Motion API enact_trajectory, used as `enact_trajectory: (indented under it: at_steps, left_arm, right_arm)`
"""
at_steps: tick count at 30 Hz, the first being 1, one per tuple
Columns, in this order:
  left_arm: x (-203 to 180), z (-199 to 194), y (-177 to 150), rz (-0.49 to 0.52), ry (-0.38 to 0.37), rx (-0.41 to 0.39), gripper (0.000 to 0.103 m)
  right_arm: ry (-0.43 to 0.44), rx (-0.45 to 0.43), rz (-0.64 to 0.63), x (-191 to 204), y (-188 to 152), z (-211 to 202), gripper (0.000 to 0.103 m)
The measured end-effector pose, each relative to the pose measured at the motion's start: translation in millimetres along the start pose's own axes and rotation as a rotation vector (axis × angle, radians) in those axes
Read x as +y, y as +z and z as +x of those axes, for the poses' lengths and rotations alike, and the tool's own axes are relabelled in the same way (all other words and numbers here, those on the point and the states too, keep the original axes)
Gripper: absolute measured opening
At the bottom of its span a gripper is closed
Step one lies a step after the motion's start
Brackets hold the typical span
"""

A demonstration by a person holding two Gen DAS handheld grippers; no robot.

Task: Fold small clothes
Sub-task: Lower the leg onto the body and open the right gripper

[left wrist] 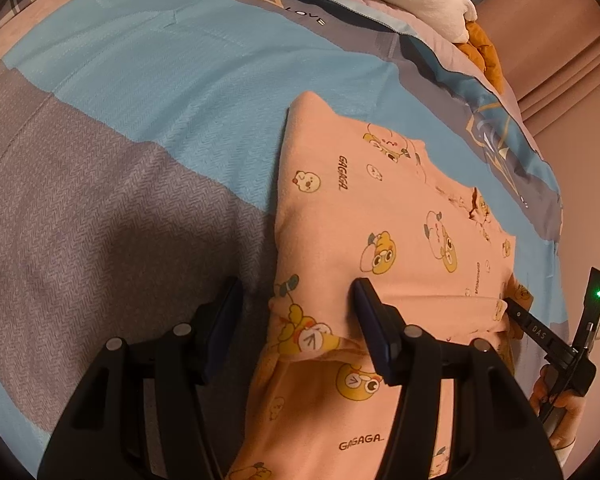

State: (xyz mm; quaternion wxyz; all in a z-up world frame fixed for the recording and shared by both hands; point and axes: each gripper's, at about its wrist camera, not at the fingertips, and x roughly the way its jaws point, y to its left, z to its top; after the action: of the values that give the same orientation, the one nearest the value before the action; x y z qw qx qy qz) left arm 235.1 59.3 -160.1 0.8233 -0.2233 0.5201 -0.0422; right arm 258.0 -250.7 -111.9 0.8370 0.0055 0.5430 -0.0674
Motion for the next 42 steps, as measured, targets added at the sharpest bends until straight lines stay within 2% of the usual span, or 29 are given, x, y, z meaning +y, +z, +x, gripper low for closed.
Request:
enact_trajectory:
  at_steps: [6,14,26,32,38,40,41,42]
  left_arm:
    - [-0.5,-0.2,-0.8,-0.008,-0.001,-0.004,0.059]
    - [-8.1,2.2,-2.2,0.022,0.023,-0.014,0.065]
    - [-12.4,6.9,-1.2,0.030,0.023,-0.021,0.074]
    - [-19.5,10.0,-4.0,0.062,0.048,-0.031,0.078]
    - [-24.4,11.3,-5.7,0.106,0.050,-0.033,0.083]
    - [-24.4,8.8,-6.5,0.104,0.052,-0.024,0.083]
    - [-24.0,5.3,-6.5,0.093,0.050,-0.016,0.082]
    - [-24.0,1.2,-7.2,0.084,0.047,-0.011,0.082]
  right_arm:
    - [-0.013,-0.001,-0.005,1.3,0.4,0.1,0.006]
    - [-0.017,-0.018,-0.007,2.8,-2.1,-0.9,0.006]
    - [0.051,-0.038,0.036,-6.8,-3.0,1.7,0.007]
    - [0.051,-0.045,0.035,-5.2,-4.0,2.1,0.007]
    - [0.093,-0.040,0.050,-11.6,-3.1,-0.5,0.008]
    - [0.099,-0.032,0.062,-15.0,-1.2,-3.0,0.014]
    - [0.079,-0.028,0.063,-15.4,-0.6,-5.5,0.027]
    - [0.050,-0.030,0.064,-15.7,-0.9,-9.6,0.046]
